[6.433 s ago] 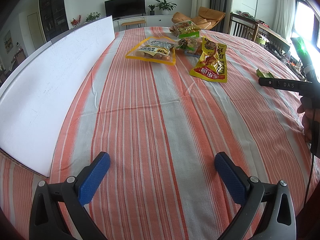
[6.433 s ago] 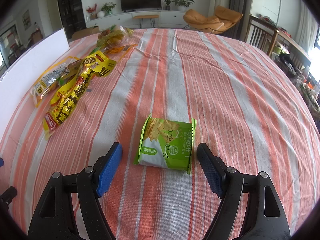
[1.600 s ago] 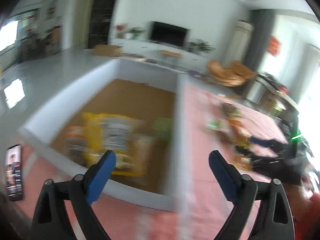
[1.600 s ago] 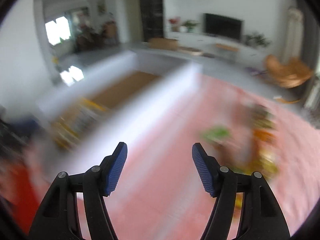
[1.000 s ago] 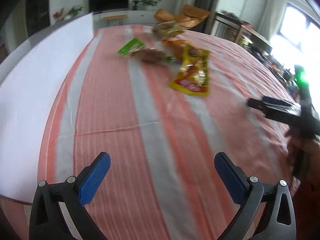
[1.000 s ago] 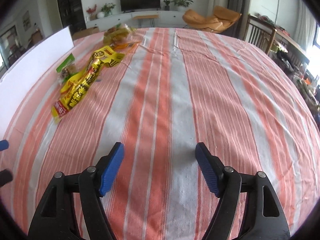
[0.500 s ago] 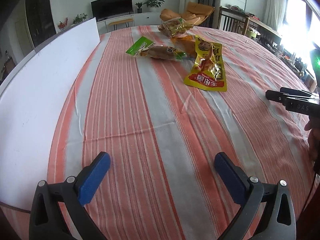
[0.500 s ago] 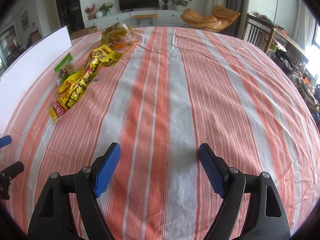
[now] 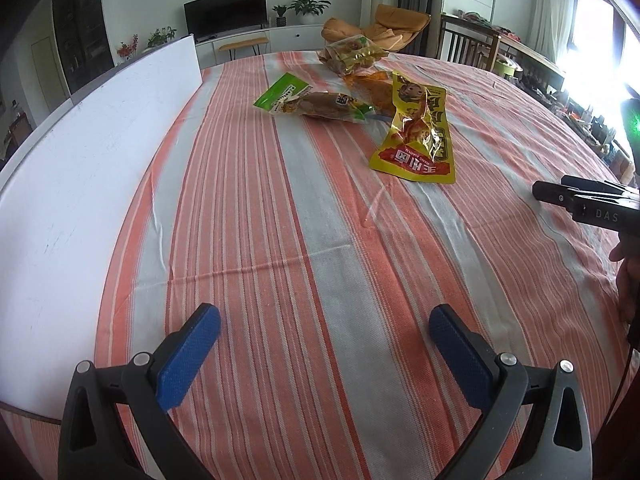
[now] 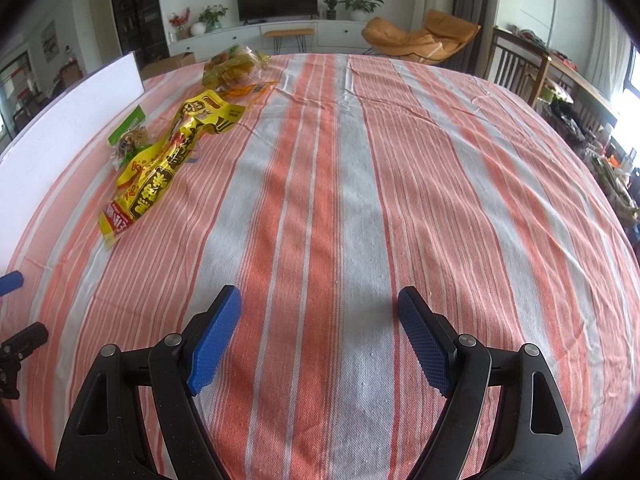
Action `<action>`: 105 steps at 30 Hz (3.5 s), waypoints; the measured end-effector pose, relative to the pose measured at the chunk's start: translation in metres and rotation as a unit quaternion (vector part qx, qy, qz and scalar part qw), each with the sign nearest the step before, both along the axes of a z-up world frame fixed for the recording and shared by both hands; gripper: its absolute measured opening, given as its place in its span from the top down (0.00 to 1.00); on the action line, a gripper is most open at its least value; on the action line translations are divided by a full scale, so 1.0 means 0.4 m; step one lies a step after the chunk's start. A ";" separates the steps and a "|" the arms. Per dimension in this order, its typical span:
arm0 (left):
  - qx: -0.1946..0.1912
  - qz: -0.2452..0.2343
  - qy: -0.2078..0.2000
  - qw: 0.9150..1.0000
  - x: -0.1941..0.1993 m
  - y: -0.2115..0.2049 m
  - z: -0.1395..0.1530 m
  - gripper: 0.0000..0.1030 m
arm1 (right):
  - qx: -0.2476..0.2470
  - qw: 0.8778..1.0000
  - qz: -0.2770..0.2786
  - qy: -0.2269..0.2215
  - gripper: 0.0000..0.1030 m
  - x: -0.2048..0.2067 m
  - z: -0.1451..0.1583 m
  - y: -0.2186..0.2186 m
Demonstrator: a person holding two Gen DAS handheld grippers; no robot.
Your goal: Organize snacks
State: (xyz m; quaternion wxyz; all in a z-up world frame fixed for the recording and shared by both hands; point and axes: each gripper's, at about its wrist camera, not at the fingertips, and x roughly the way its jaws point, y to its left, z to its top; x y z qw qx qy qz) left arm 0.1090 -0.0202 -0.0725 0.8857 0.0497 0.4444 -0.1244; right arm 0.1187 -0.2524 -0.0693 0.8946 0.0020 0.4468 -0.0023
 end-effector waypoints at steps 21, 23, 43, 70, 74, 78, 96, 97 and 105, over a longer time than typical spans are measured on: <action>0.012 -0.004 0.017 1.000 0.003 0.024 0.010 0.00 | 0.000 1.000 0.000 0.000 0.19 0.000 0.000 0.000; 0.016 0.007 0.009 1.000 0.004 0.050 0.010 0.00 | 0.000 1.000 0.000 0.000 0.19 0.000 0.000 0.000; -0.002 0.021 0.003 1.000 0.007 0.086 0.005 0.00 | 0.135 0.990 0.014 0.025 0.18 0.085 0.061 0.092; -0.003 0.021 0.003 1.000 0.008 0.084 0.007 0.00 | 0.002 0.999 -0.022 0.027 0.33 0.101 0.015 -0.040; -0.003 0.021 0.003 1.000 0.008 0.084 0.007 0.00 | -0.002 1.000 -0.011 -0.002 0.32 0.086 0.009 -0.052; -0.003 0.021 0.003 1.000 0.008 0.082 0.008 0.00 | -0.001 1.000 -0.016 -0.003 0.28 0.102 0.001 -0.051; -0.003 0.022 0.003 1.000 0.007 0.082 0.008 0.00 | -0.002 1.000 -0.019 -0.001 0.24 0.102 -0.003 -0.053; -0.002 0.026 0.003 1.000 0.006 0.081 0.007 0.00 | -0.002 1.000 -0.019 -0.001 0.24 0.102 -0.003 -0.054; -0.137 0.054 0.055 0.988 0.168 0.023 0.094 0.00 | -0.002 1.000 -0.018 -0.001 0.24 0.102 -0.004 -0.054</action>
